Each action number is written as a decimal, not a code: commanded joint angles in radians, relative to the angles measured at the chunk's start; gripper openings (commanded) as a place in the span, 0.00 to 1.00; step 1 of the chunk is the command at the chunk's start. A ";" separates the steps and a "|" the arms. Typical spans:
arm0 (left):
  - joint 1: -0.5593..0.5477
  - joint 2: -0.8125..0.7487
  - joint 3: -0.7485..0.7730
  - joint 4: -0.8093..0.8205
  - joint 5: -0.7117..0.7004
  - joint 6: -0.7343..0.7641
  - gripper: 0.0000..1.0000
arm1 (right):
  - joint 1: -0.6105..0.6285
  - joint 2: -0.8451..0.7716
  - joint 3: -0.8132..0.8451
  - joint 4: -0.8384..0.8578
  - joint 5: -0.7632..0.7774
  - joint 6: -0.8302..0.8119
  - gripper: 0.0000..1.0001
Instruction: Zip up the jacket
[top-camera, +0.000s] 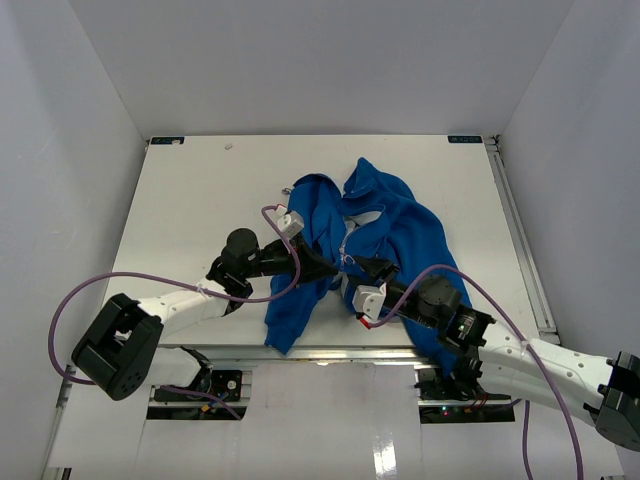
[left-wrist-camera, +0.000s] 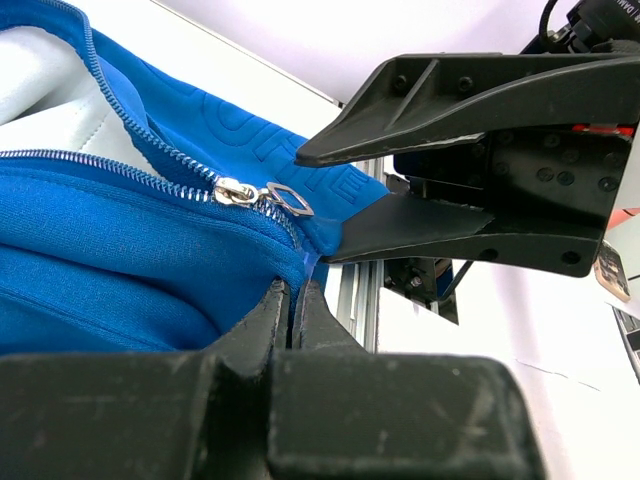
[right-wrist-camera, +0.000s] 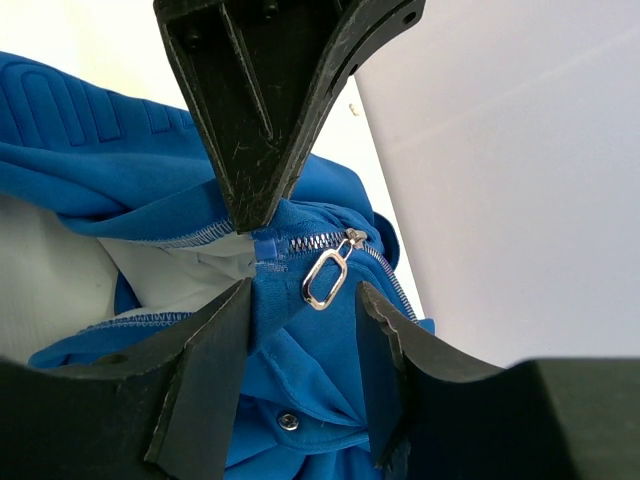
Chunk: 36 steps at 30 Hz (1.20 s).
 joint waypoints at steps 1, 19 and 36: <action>0.000 -0.021 0.022 -0.003 0.026 0.002 0.00 | -0.001 -0.050 0.024 0.010 0.001 0.019 0.50; 0.000 -0.030 0.022 -0.016 0.014 0.012 0.00 | 0.000 -0.083 0.032 -0.022 -0.097 0.060 0.52; 0.000 -0.030 0.023 -0.010 0.020 0.009 0.00 | 0.000 0.049 0.017 0.160 0.049 0.069 0.48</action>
